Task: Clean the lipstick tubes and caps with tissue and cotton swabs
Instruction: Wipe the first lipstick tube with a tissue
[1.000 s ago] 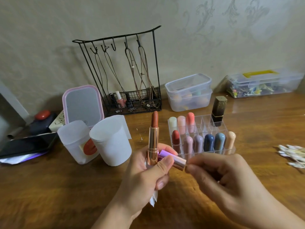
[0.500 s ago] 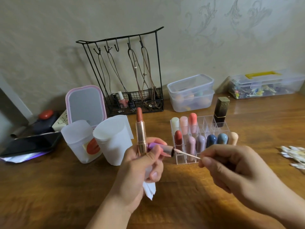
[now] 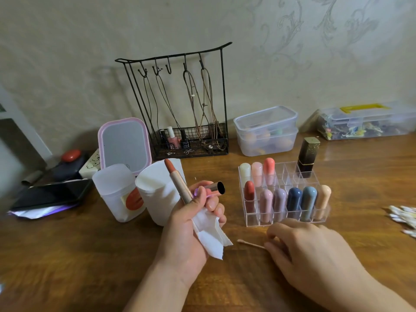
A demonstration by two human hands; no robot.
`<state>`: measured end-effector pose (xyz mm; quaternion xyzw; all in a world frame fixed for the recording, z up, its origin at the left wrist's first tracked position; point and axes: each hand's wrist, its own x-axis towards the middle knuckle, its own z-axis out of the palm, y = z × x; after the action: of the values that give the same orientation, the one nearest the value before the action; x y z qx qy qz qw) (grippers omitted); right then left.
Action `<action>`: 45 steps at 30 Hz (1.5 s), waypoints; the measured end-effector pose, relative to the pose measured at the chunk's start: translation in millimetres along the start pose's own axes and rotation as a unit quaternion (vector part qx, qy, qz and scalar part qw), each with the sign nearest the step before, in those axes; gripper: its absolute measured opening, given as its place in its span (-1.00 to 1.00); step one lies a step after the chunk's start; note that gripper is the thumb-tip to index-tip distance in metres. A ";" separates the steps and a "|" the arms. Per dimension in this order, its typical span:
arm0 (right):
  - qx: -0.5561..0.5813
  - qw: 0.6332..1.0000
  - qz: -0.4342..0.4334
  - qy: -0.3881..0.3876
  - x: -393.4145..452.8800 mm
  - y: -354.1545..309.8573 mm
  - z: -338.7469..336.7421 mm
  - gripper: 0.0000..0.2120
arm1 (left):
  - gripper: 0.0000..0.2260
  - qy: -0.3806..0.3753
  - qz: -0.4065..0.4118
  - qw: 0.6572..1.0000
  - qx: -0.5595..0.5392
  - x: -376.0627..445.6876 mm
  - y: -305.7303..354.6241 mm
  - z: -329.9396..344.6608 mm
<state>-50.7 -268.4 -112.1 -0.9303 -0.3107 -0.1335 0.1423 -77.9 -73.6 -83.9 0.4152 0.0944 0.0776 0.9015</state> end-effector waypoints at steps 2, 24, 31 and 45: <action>0.004 1.000 0.014 0.025 0.9 -2.7 -3.0 -0.62 | -0.89 0.000 0.001 1.000 0.011 -1.7 -1.6 1.2; 0.583 0.776 0.156 0.183 8.0 -17.8 -16.4 -0.82 | -0.87 -0.020 -0.007 0.999 0.035 -8.9 -10.0 7.4; 0.586 0.799 0.102 0.091 5.8 -20.9 -11.2 -0.80 | -0.77 0.052 0.175 0.971 0.156 -8.8 -27.6 8.6; 0.289 0.946 0.053 0.139 -5.0 -39.6 -17.3 -0.57 | -0.88 0.114 0.321 0.912 0.229 -11.3 -34.3 11.3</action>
<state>-81.7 -246.7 -90.6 -0.8365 -0.2636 -0.1583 0.4536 -84.1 -106.5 -101.6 0.6062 0.0727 0.3861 0.6915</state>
